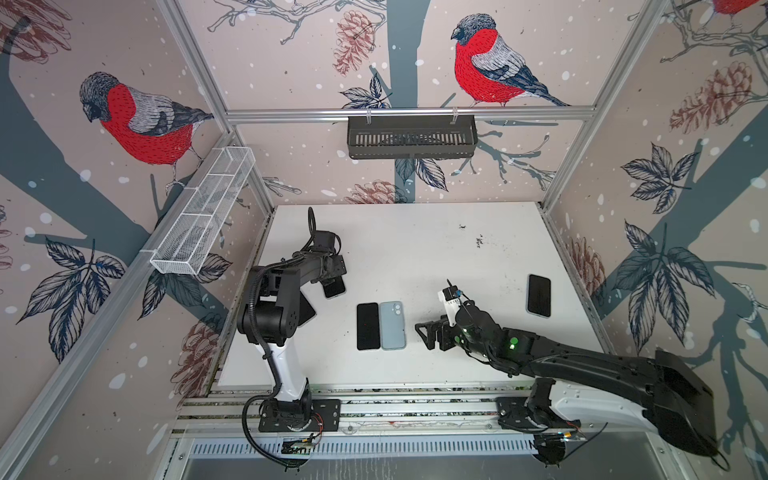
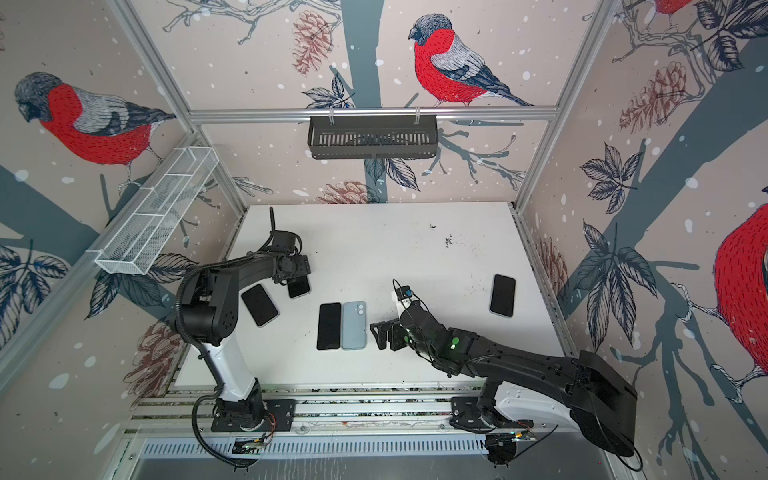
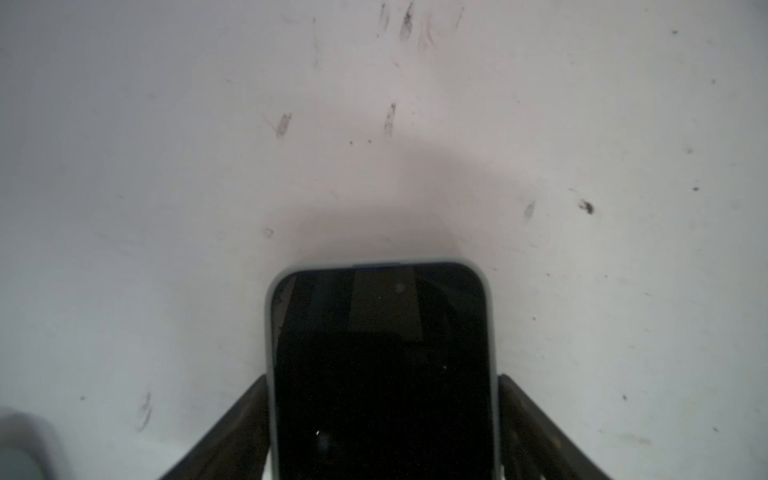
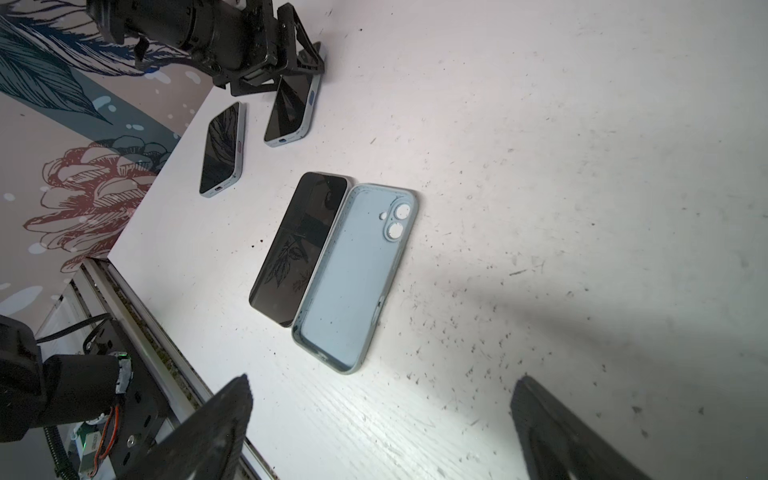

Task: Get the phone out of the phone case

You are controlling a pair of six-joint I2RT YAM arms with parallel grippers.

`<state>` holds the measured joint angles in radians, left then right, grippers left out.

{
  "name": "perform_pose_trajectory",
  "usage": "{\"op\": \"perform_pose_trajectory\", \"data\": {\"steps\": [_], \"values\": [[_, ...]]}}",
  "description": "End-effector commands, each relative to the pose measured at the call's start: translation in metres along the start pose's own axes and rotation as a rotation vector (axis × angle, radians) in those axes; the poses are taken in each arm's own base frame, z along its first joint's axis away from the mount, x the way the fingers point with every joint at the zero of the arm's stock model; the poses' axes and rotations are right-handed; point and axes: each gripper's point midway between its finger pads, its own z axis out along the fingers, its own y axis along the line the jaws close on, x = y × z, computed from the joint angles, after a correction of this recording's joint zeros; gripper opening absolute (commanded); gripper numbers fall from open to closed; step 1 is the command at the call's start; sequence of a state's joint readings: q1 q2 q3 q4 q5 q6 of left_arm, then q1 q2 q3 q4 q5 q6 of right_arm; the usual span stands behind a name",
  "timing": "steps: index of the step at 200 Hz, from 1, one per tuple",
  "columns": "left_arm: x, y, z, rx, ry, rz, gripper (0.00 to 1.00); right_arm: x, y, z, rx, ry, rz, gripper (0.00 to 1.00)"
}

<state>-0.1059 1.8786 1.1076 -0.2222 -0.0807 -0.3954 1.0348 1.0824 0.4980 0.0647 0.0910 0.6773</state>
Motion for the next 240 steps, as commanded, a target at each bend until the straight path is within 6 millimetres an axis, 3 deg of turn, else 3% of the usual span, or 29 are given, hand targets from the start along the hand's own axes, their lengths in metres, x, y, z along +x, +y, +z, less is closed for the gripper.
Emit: {"op": "perform_pose_trajectory", "data": {"steps": [1, 74, 149, 240], "values": [[0.037, -0.012, -0.006, 0.092, 0.160, -0.019, 0.67, -0.009, 0.010, 0.001, -0.059, -0.014, -0.011, 0.99], [0.028, -0.035, -0.033, 0.237, 0.126, -0.014, 0.63, -0.026, 0.023, 0.020, -0.158, -0.007, -0.030, 0.99], [0.020, -0.067, -0.070, 0.435, 0.103, -0.001, 0.60, -0.037, 0.055, 0.056, -0.282, 0.037, -0.067, 0.99], [0.026, -0.052, -0.046, 0.325, 0.139, -0.002, 0.61, -0.026, 0.048, 0.075, -0.254, 0.093, -0.056, 0.99]]}}
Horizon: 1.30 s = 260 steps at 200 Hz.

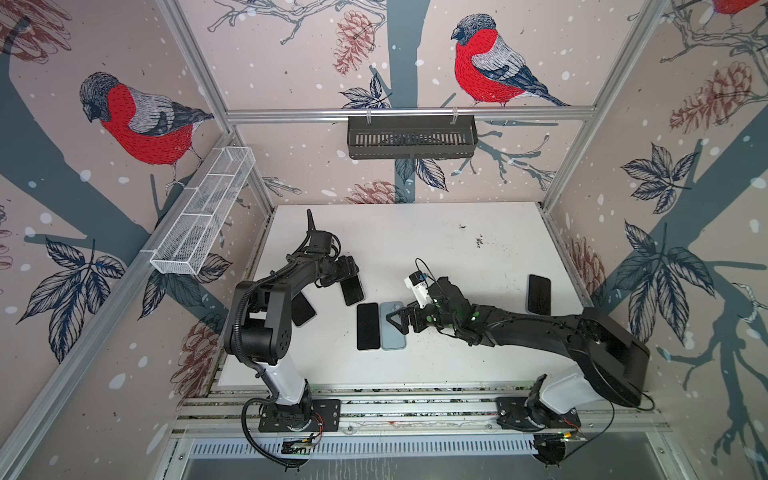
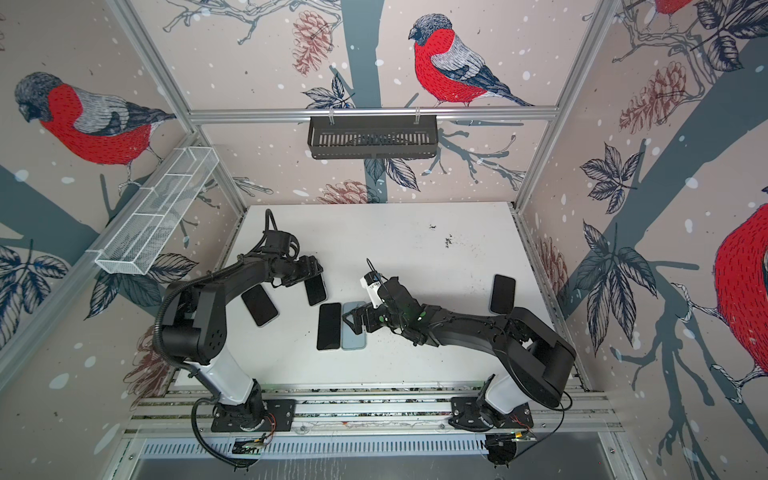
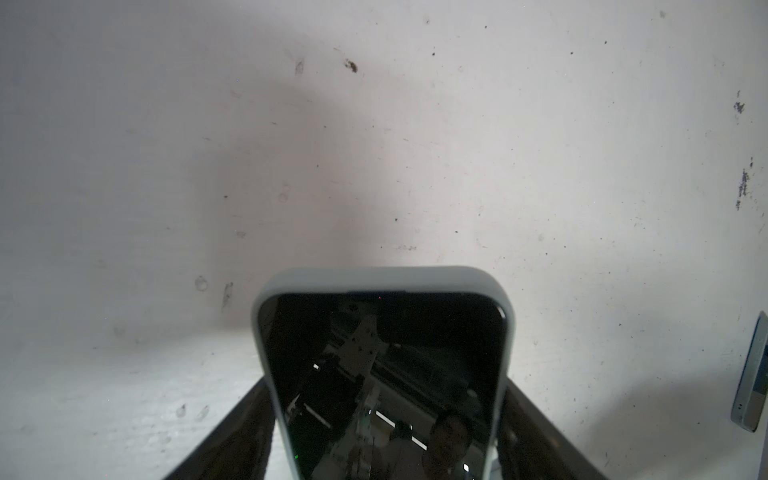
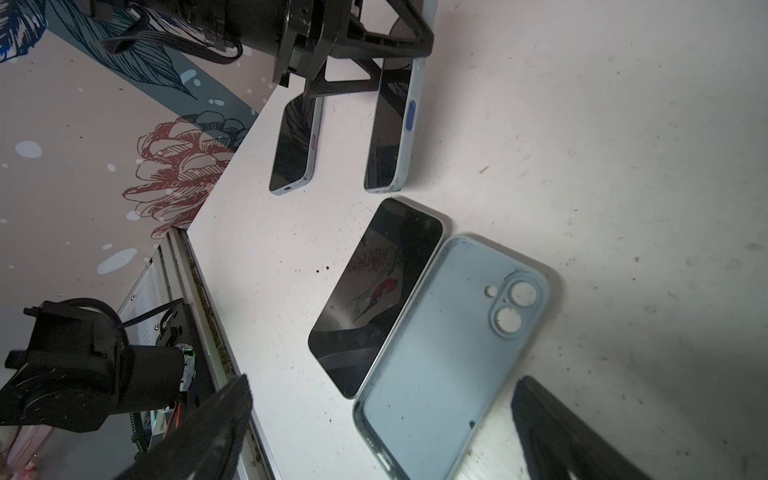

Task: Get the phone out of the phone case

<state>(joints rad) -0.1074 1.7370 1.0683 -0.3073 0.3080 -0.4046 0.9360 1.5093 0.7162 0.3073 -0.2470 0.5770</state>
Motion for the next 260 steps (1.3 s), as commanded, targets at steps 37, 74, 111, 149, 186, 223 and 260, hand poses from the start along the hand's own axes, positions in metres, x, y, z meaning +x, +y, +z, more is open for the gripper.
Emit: {"op": "perform_pose_trajectory", "data": {"steps": [37, 74, 111, 149, 186, 223, 260], "values": [[0.002, 0.012, 0.016, -0.093, 0.020, 0.010, 0.62, -0.001, -0.001, 0.000, -0.004, -0.005, -0.008, 0.99], [0.006, 0.013, 0.025, -0.172, 0.033, 0.047, 0.65, 0.000, -0.003, -0.002, 0.003, -0.002, -0.007, 0.99], [0.012, 0.017, 0.032, -0.272, 0.055, 0.097, 0.70, 0.004, -0.005, -0.005, 0.006, 0.005, -0.008, 0.99], [0.018, 0.018, 0.034, -0.294, 0.067, 0.116, 0.84, 0.002, -0.004, -0.010, 0.008, -0.001, -0.010, 1.00], [0.025, 0.021, 0.032, -0.336, 0.075, 0.143, 0.91, -0.001, -0.002, -0.012, 0.004, -0.008, -0.009, 1.00], [0.036, 0.021, 0.031, -0.362, 0.092, 0.184, 0.93, -0.003, -0.002, -0.013, 0.005, -0.011, -0.008, 0.99], [0.052, 0.028, 0.037, -0.391, 0.147, 0.216, 0.89, -0.005, -0.002, -0.012, 0.007, -0.015, -0.007, 0.99]]}}
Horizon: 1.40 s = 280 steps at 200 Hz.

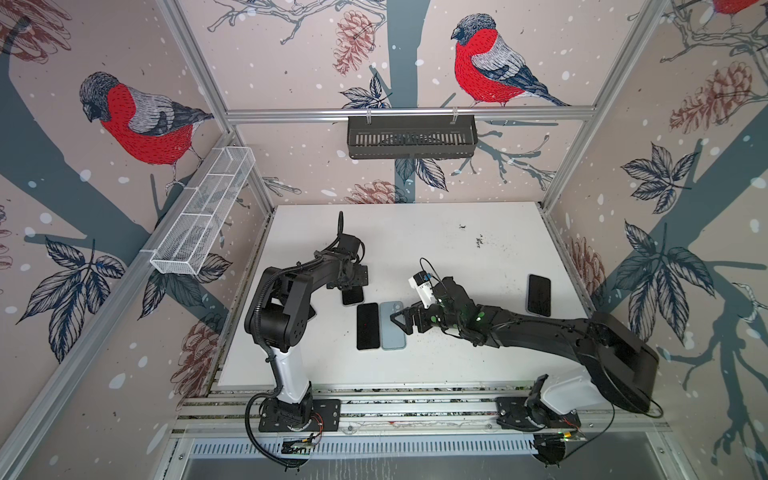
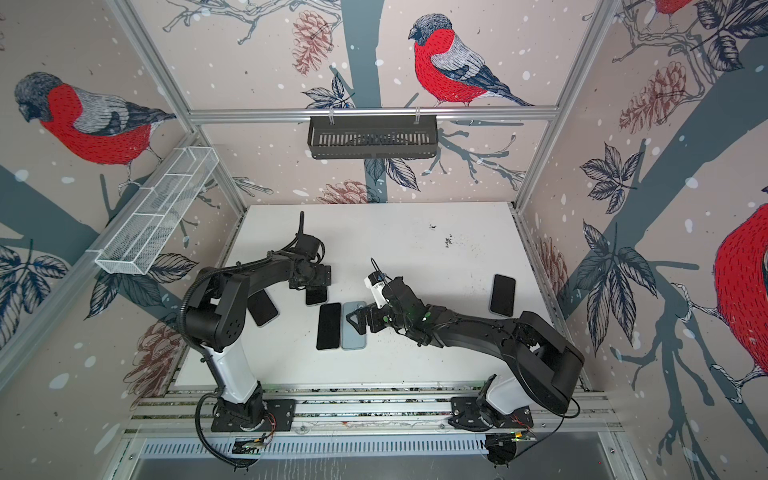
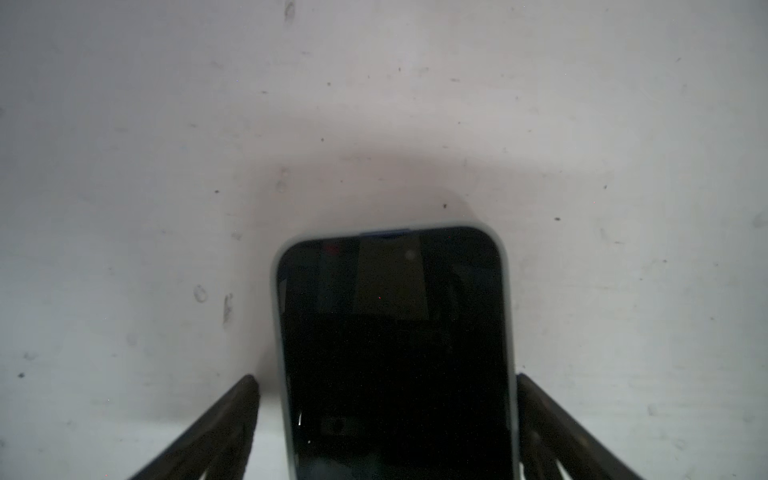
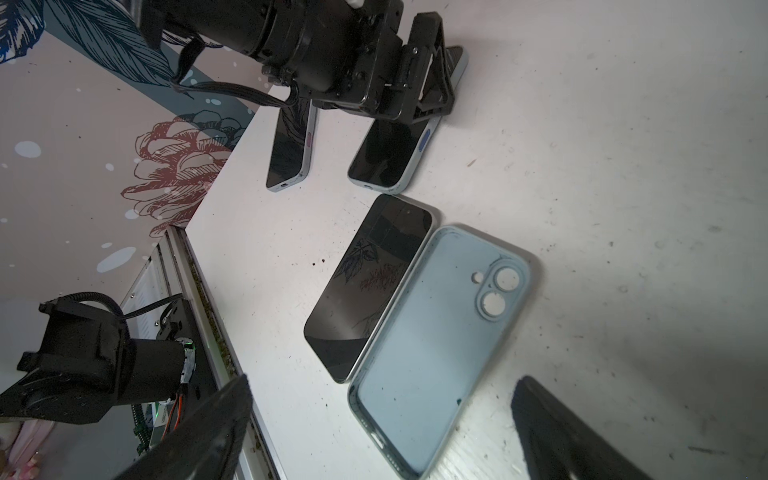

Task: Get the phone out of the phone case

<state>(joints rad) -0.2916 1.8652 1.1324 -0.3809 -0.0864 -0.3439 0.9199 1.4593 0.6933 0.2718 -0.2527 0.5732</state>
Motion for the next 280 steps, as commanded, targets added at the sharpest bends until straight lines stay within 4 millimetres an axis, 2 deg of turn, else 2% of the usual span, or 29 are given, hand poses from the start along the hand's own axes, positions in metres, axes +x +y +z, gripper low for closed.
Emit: {"op": "perform_pose_trajectory", "data": {"steps": [1, 39, 65, 112, 142, 166, 251, 280], "values": [[0.032, 0.007, 0.006, -0.028, 0.117, 0.025, 0.89, -0.006, 0.003, -0.001, -0.003, -0.016, -0.013, 0.99], [0.036, 0.003, 0.009, -0.004, 0.128, 0.029, 0.77, -0.007, 0.003, 0.002, -0.004, -0.012, -0.011, 0.99], [0.028, 0.001, 0.001, 0.006, 0.097, 0.020, 0.73, -0.008, 0.003, 0.002, 0.001, -0.012, -0.014, 0.99], [0.006, -0.001, -0.030, 0.080, 0.006, -0.028, 0.67, -0.008, 0.001, 0.003, 0.004, -0.013, -0.013, 0.99], [-0.009, 0.006, -0.051, 0.127, -0.046, -0.070, 0.64, -0.008, 0.001, 0.003, 0.002, -0.011, -0.011, 0.99], [-0.012, 0.008, -0.060, 0.168, -0.064, -0.089, 0.63, -0.008, 0.002, 0.003, -0.004, -0.011, -0.009, 0.99], [-0.010, 0.017, -0.055, 0.146, -0.063, -0.097, 0.58, -0.003, 0.003, 0.010, -0.017, 0.006, -0.006, 0.99], [-0.011, 0.018, -0.060, 0.142, -0.092, -0.097, 0.52, -0.004, 0.003, 0.011, -0.018, 0.007, -0.008, 0.99]]}}
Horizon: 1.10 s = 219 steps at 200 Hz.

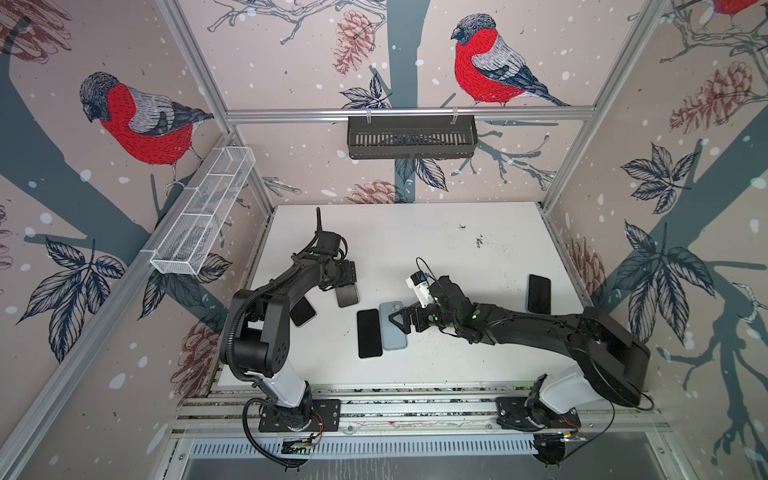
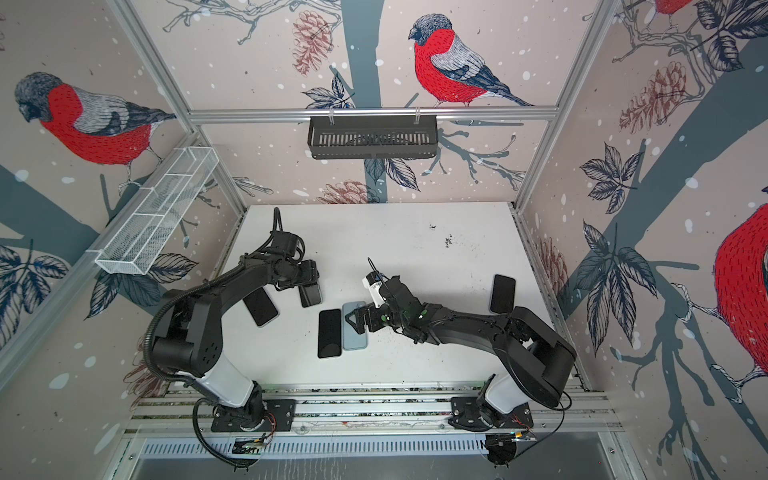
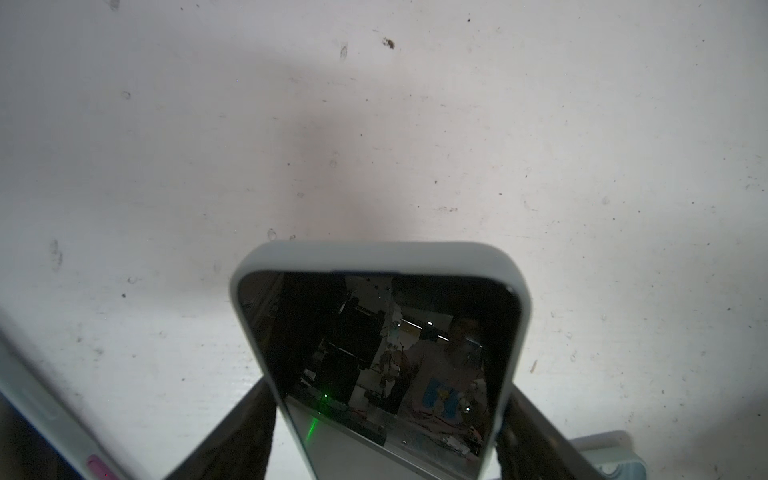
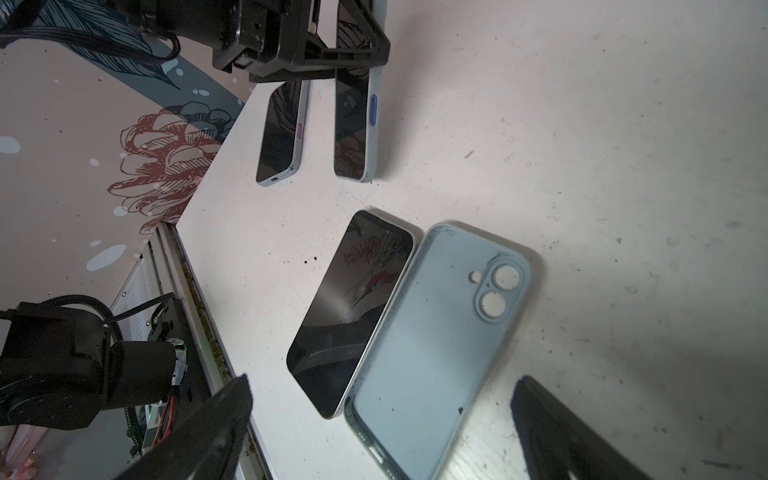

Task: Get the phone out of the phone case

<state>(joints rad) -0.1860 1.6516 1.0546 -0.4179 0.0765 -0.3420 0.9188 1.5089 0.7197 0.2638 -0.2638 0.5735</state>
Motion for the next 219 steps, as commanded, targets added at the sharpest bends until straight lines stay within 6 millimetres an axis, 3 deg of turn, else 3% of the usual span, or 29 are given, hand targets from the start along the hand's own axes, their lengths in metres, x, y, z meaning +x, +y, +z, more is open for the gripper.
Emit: {"op": "perform_pose_trajectory", "data": {"steps": [1, 69, 130, 172, 179, 201, 219], "values": [[-0.006, 0.000, -0.006, 0.000, -0.042, 0.002, 0.52, -0.008, 0.007, 0.001, -0.025, -0.024, -0.017, 0.99], [-0.018, -0.008, -0.024, 0.026, -0.076, 0.014, 0.39, -0.005, 0.008, 0.006, -0.037, -0.011, -0.014, 0.99], [-0.012, -0.005, -0.016, 0.016, -0.048, 0.022, 0.35, -0.002, 0.007, 0.007, -0.034, -0.001, -0.014, 0.99], [-0.022, -0.014, -0.031, 0.053, -0.072, 0.031, 0.32, -0.003, 0.007, 0.007, -0.039, -0.005, -0.018, 1.00], [-0.022, -0.015, -0.031, 0.051, -0.067, 0.032, 0.36, -0.003, 0.008, 0.008, -0.043, -0.004, -0.018, 0.99], [-0.018, -0.008, -0.026, 0.001, -0.044, 0.047, 0.69, -0.002, 0.009, 0.009, -0.048, 0.000, -0.012, 1.00], [-0.008, -0.005, -0.017, -0.060, -0.013, 0.093, 0.87, 0.000, 0.008, 0.010, -0.049, 0.007, -0.012, 1.00]]}}
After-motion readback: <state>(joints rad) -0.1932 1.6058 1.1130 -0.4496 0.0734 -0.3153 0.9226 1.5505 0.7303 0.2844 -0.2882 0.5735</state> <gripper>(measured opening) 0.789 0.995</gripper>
